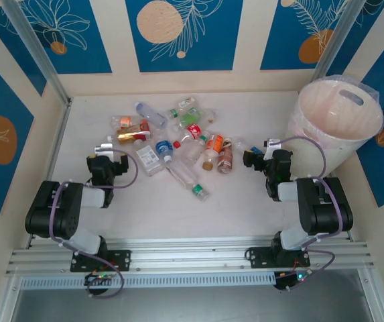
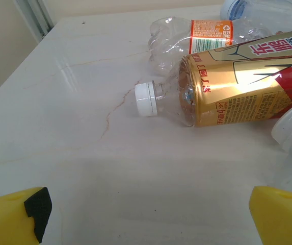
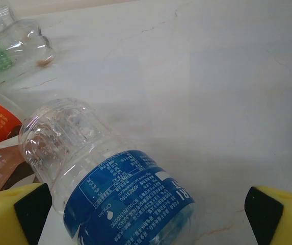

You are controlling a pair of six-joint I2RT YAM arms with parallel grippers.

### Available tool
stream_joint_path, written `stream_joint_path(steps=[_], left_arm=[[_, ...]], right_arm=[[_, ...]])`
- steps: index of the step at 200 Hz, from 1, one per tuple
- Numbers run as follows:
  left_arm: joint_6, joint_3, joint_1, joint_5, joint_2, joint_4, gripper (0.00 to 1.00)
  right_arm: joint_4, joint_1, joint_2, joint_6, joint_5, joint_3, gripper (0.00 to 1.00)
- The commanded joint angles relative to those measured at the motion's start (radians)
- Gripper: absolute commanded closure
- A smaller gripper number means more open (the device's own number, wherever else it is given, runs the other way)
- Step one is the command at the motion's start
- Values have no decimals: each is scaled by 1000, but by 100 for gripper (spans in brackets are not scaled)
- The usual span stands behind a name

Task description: Put the plastic bottles in the bin

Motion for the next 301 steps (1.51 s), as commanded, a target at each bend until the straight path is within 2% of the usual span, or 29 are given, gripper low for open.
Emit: stream_joint_path(steps=[1, 226, 266, 288, 301], left_arm=[[14, 8, -7, 2, -4, 22, 0], [14, 6, -7, 2, -6, 25, 0], [28, 19, -6, 41, -53, -33, 0], [13, 82, -7, 2, -159, -245, 0], [9, 101, -7, -2, -220, -312, 0]], right_arm=[[25, -2, -6, -19, -14, 21, 1], [25, 0, -11, -24, -15, 18, 1], [-174, 17, -126, -40, -5, 80, 1], [-294, 23, -199, -27, -1, 115, 1], [-361, 24, -233, 3, -20, 140, 1]])
